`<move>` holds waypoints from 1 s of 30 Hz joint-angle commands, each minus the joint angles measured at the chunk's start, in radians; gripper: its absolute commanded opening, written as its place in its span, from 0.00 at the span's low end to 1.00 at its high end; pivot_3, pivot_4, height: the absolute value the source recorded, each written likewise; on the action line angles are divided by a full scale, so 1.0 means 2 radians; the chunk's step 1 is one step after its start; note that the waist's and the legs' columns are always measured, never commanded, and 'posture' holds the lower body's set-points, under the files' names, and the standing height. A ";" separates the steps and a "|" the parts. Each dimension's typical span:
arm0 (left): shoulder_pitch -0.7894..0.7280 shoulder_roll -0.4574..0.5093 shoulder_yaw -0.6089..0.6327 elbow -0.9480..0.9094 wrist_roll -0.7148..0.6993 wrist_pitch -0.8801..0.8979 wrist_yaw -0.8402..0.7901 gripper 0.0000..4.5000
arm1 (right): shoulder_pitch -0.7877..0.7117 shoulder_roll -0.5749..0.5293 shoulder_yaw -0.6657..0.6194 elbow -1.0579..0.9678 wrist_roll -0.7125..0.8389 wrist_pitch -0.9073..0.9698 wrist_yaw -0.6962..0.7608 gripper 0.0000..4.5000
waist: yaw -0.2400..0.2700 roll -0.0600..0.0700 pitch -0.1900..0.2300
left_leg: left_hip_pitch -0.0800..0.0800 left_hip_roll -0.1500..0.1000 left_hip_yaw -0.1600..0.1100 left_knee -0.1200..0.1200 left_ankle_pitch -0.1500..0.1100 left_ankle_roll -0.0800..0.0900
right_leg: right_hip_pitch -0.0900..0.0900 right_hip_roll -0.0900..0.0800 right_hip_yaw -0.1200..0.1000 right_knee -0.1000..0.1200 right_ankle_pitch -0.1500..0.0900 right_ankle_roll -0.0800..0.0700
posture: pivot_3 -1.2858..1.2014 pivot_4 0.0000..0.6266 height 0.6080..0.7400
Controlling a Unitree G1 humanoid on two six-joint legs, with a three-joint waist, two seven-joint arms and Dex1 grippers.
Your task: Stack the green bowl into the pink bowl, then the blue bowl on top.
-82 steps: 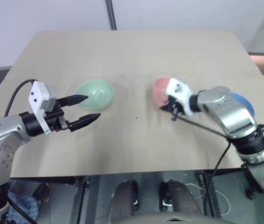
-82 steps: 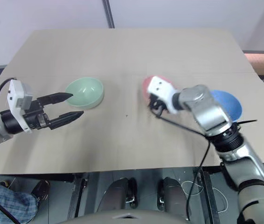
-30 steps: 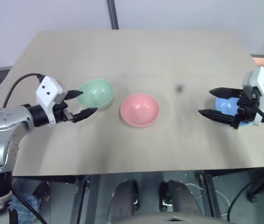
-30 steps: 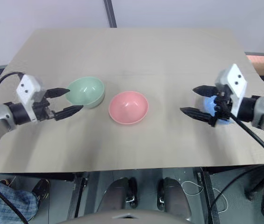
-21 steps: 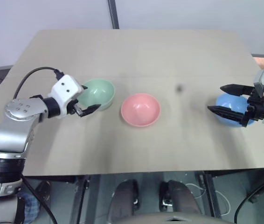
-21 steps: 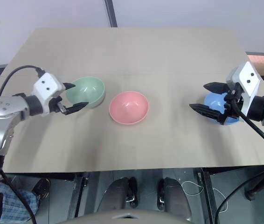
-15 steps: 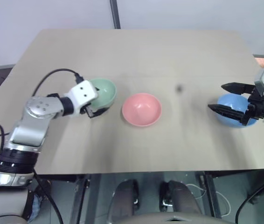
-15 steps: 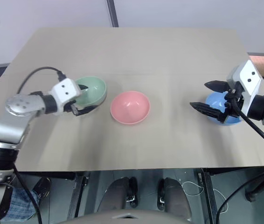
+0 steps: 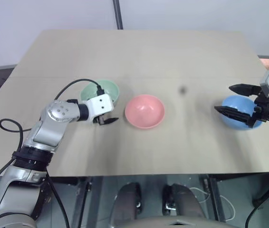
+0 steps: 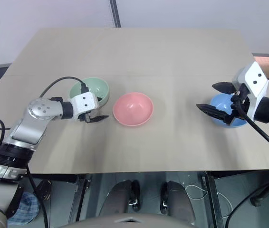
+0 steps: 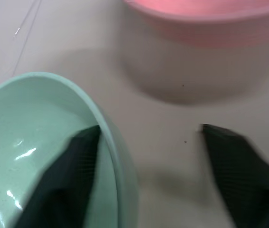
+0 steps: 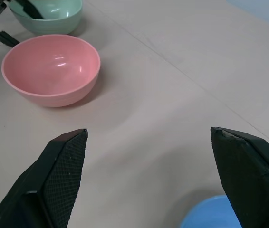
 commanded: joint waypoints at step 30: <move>-0.172 -0.002 -0.023 0.000 0.011 -0.169 -0.115 0.02 | -0.007 -0.025 0.006 0.011 0.019 -0.033 -0.007 1.00 | 0.003 0.000 0.000 | -0.001 0.000 -0.001 0.003 0.000 0.000 | 0.000 0.001 -0.001 0.001 0.000 0.000 | 0.52 0.24 1.00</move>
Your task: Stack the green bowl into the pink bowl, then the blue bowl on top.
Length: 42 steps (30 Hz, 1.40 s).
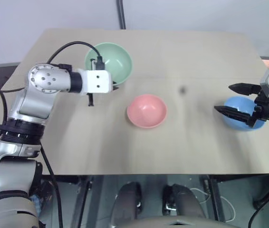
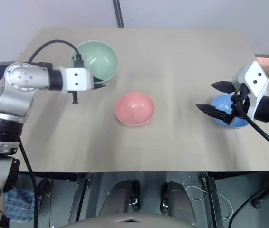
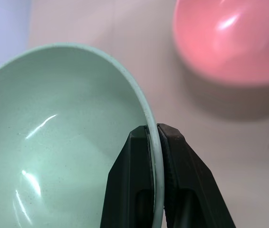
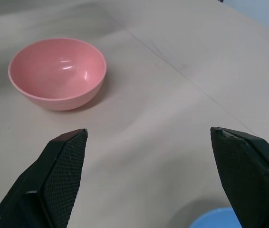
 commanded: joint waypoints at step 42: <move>-0.006 -0.063 -0.034 -0.141 -0.099 0.051 -0.108 0.73 | -0.007 -0.020 0.002 0.007 0.005 -0.012 -0.006 1.00 | -0.001 0.000 0.000 | 0.002 0.000 0.000 0.002 0.000 0.000 | 0.000 0.001 0.002 0.003 0.000 0.000 | 0.52 0.24 1.00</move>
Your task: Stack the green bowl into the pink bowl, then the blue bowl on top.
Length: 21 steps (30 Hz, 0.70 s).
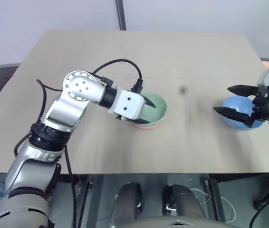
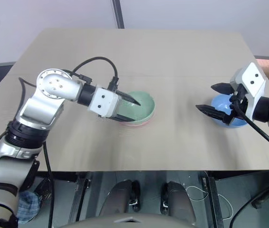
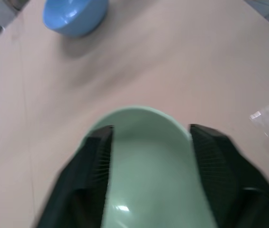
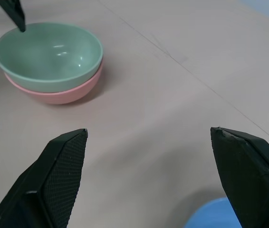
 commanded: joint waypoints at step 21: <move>-0.007 0.063 0.202 0.056 -0.182 0.295 0.080 0.73 | 0.009 -0.070 0.070 0.080 -0.103 0.009 -0.033 1.00 | -0.002 0.000 0.000 | 0.001 0.000 0.001 0.000 0.000 0.000 | 0.000 0.000 0.001 0.002 0.000 0.000 | 0.52 0.24 1.00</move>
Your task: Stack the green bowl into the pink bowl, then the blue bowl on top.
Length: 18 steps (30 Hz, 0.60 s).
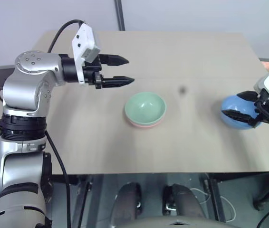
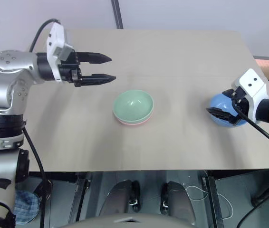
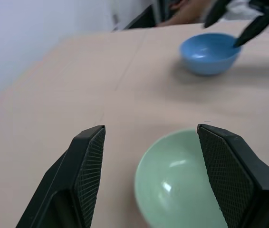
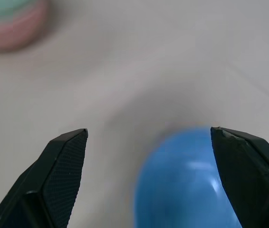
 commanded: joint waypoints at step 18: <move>0.163 0.125 0.105 -0.049 -0.049 -0.014 -0.067 0.73 | 0.000 -0.050 0.140 0.062 -0.138 -0.007 0.011 1.00 | -0.003 0.000 0.000 | 0.001 0.000 0.001 -0.001 0.000 0.000 | -0.001 -0.001 0.000 0.000 0.000 0.000 | 0.52 0.24 1.00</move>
